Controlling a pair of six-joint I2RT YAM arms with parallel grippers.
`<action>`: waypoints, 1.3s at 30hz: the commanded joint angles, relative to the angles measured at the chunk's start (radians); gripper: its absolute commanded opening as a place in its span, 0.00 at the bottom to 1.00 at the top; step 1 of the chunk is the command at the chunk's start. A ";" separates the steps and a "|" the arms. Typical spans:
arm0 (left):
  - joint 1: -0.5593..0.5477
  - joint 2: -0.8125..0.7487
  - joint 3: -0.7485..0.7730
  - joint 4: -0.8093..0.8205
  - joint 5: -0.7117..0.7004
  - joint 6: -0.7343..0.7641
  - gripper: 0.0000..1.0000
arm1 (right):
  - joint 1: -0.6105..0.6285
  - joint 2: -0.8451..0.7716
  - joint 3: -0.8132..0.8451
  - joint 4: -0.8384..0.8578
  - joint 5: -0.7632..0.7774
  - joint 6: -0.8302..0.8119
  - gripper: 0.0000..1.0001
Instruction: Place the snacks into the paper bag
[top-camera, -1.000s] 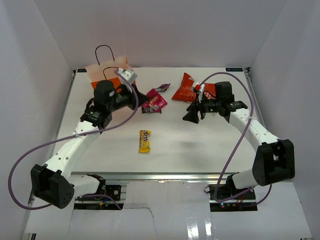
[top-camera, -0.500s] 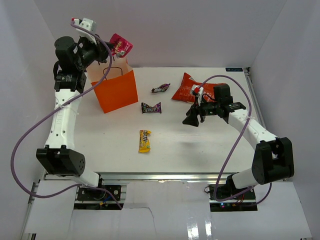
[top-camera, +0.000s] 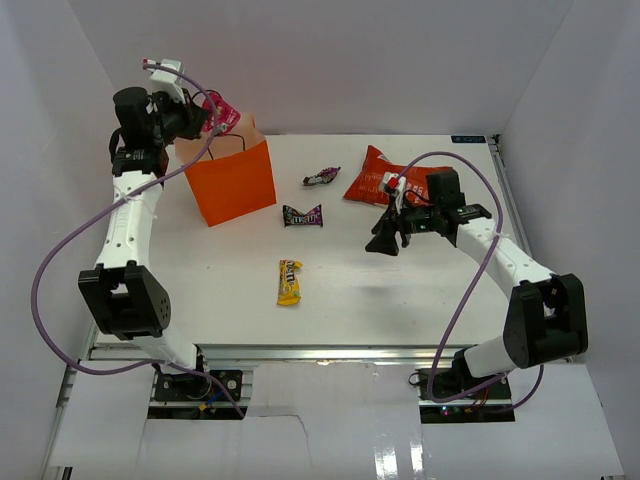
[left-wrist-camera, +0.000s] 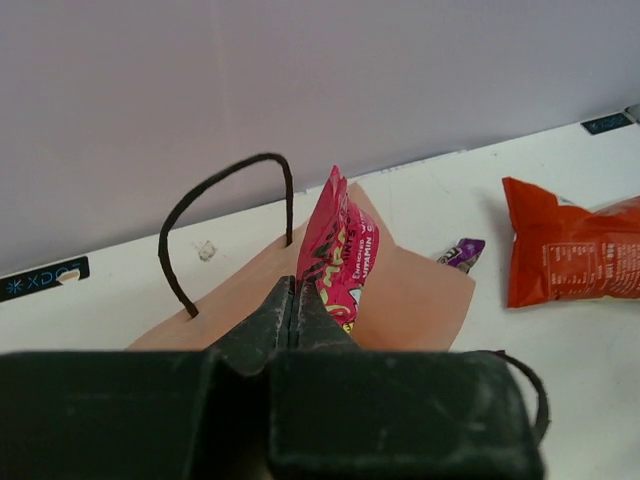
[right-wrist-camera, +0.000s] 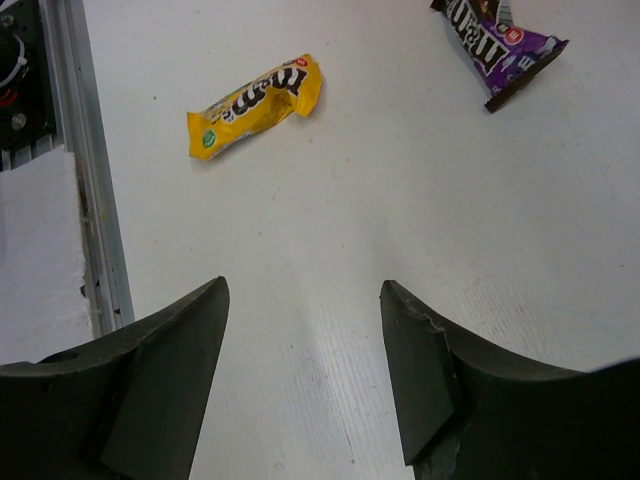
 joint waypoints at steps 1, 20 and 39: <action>-0.002 -0.039 -0.037 0.009 -0.052 0.014 0.16 | 0.025 0.026 0.066 -0.093 -0.060 -0.113 0.68; -0.002 -0.674 -0.441 -0.082 -0.245 -0.291 0.98 | 0.530 0.281 0.254 -0.017 0.575 0.529 0.67; -0.002 -1.190 -1.233 -0.120 0.016 -0.943 0.98 | 0.631 0.629 0.431 0.017 0.594 0.815 0.54</action>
